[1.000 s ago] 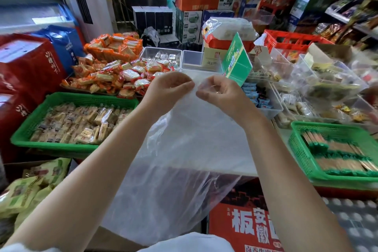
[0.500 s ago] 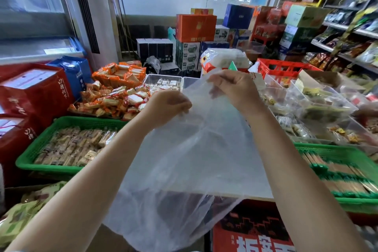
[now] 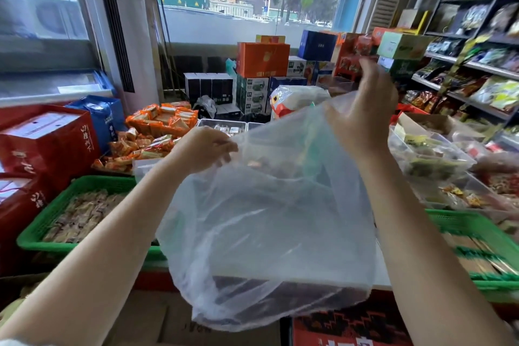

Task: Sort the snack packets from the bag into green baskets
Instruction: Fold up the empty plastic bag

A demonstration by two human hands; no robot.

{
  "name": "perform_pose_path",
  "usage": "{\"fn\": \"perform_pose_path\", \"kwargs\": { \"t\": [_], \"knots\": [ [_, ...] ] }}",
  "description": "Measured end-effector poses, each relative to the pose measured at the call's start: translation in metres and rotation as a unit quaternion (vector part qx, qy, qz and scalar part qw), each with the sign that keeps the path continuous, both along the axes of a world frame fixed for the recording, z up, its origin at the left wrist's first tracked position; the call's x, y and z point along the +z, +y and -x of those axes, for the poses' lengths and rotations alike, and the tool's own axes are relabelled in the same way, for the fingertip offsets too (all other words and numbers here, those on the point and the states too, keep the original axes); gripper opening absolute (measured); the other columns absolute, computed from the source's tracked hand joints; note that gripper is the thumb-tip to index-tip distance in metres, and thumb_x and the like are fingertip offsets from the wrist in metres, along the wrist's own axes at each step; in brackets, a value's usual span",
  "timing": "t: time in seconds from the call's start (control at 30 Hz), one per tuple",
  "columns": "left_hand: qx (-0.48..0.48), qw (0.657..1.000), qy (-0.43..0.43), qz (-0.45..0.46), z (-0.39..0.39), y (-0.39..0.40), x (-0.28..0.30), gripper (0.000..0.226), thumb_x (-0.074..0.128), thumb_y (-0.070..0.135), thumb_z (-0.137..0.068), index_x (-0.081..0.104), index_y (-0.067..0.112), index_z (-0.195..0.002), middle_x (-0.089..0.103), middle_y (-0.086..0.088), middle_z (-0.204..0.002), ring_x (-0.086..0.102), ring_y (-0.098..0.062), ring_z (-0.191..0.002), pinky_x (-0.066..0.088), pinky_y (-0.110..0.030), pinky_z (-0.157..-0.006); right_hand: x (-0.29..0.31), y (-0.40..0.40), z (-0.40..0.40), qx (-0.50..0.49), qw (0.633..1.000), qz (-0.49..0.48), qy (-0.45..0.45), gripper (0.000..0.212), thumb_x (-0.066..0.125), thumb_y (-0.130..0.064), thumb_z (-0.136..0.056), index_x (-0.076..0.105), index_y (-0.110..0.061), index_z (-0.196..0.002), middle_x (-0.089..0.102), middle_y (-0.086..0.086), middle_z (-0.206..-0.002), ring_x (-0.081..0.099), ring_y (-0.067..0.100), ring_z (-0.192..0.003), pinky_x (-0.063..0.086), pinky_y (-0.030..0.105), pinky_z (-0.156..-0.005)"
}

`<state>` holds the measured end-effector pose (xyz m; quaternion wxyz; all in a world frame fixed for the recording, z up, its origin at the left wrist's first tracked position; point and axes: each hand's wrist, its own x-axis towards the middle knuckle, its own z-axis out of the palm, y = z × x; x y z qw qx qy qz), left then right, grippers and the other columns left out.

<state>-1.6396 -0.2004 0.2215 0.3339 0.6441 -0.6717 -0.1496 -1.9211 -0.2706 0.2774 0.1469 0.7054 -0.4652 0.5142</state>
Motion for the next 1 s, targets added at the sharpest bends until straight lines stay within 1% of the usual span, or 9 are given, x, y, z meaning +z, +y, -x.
{"fn": "perform_pose_path", "kwargs": {
  "t": [0.13, 0.2, 0.37, 0.5, 0.63, 0.7, 0.8, 0.87, 1.0],
  "knots": [
    [-0.03, 0.99, -0.138, 0.023, 0.033, 0.003, 0.023, 0.021, 0.06, 0.038, -0.097, 0.074, 0.023, -0.102, 0.07, 0.011, -0.082, 0.069, -0.007, -0.07, 0.06, -0.031, -0.075, 0.004, 0.03, -0.038, 0.133, 0.922, -0.216, 0.291, 0.083, 0.075, -0.062, -0.076, 0.048, -0.022, -0.144, 0.051, 0.002, -0.146, 0.039, 0.023, -0.14, 0.015, 0.047, -0.12],
    [-0.033, 0.979, -0.196, 0.046, 0.044, 0.003, 0.031, 0.027, 0.058, 0.045, -0.097, 0.074, 0.024, -0.098, 0.072, 0.01, -0.087, 0.067, -0.01, -0.073, 0.058, -0.033, -0.073, -0.005, 0.032, -0.052, 0.115, 0.866, -0.315, 0.371, 0.059, 0.071, -0.056, -0.084, 0.061, -0.022, -0.131, 0.062, -0.001, -0.129, 0.047, 0.025, -0.132, 0.023, 0.042, -0.114],
    [0.021, 0.963, -0.268, 0.033, 0.021, 0.009, 0.032, 0.027, 0.064, 0.056, -0.089, 0.071, 0.032, -0.099, 0.067, 0.012, -0.092, 0.061, -0.011, -0.081, 0.052, -0.028, -0.067, -0.015, 0.015, -0.033, 0.115, 0.899, -0.347, 0.24, 0.033, 0.063, -0.033, -0.098, 0.066, -0.003, -0.082, 0.068, 0.005, -0.086, 0.064, 0.024, -0.087, 0.048, 0.035, -0.076],
    [0.049, 0.981, -0.185, -0.011, -0.025, 0.012, 0.02, 0.016, 0.073, 0.043, -0.086, 0.069, 0.028, -0.089, 0.067, 0.007, -0.084, 0.062, -0.015, -0.079, 0.046, -0.029, -0.064, -0.009, 0.009, -0.013, 0.108, 0.905, -0.367, 0.187, 0.029, 0.068, -0.032, -0.095, 0.065, -0.011, -0.075, 0.067, 0.0, -0.075, 0.067, 0.023, -0.077, 0.053, 0.036, -0.077],
    [0.047, 0.995, -0.085, 0.037, -0.026, 0.012, 0.03, 0.016, 0.072, 0.031, -0.089, 0.077, 0.016, -0.093, 0.071, 0.002, -0.081, 0.063, -0.011, -0.07, 0.054, -0.027, -0.068, 0.014, 0.023, -0.015, 0.1, 0.79, -0.534, 0.283, 0.031, 0.073, -0.046, -0.088, 0.07, -0.018, -0.101, 0.073, -0.001, -0.093, 0.074, 0.019, -0.066, 0.05, 0.031, -0.08],
    [0.017, 0.998, -0.021, 0.062, -0.011, 0.013, 0.039, 0.012, 0.076, 0.027, -0.087, 0.075, 0.015, -0.089, 0.067, 0.007, -0.074, 0.061, -0.001, -0.061, 0.053, -0.016, -0.062, 0.019, 0.032, -0.03, 0.116, 0.763, -0.545, 0.328, 0.064, 0.07, -0.064, -0.08, 0.06, -0.025, -0.13, 0.065, -0.004, -0.127, 0.072, 0.018, -0.101, 0.046, 0.034, -0.096],
    [-0.024, 0.995, 0.079, 0.057, 0.008, 0.011, 0.041, 0.012, 0.082, 0.023, -0.079, 0.075, 0.016, -0.086, 0.07, 0.009, -0.072, 0.064, 0.006, -0.06, 0.049, -0.008, -0.059, 0.008, 0.033, -0.057, 0.185, 0.812, -0.472, 0.29, 0.096, 0.06, -0.078, -0.072, 0.039, -0.027, -0.151, 0.047, -0.002, -0.15, 0.05, 0.02, -0.132, 0.039, 0.04, -0.112],
    [-0.031, 0.991, 0.123, 0.05, 0.015, 0.012, 0.035, 0.013, 0.084, 0.023, -0.076, 0.074, 0.019, -0.084, 0.072, 0.007, -0.072, 0.066, 0.003, -0.062, 0.051, -0.01, -0.062, -0.003, 0.03, -0.063, 0.26, 0.809, -0.481, 0.216, 0.076, 0.063, -0.068, -0.08, 0.054, -0.021, -0.139, 0.063, 0.003, -0.135, 0.064, 0.023, -0.117, 0.05, 0.042, -0.102],
    [-0.024, 0.961, 0.267, 0.06, 0.014, 0.02, 0.031, 0.022, 0.082, 0.032, -0.068, 0.072, 0.015, -0.077, 0.07, 0.005, -0.067, 0.065, -0.009, -0.063, 0.056, -0.023, -0.07, -0.016, 0.033, -0.063, 0.437, 0.68, -0.589, -0.007, 0.032, 0.053, -0.029, -0.102, 0.066, -0.001, -0.098, 0.075, 0.019, -0.092, 0.074, 0.031, -0.066, 0.059, 0.035, -0.063]
  ]
}}
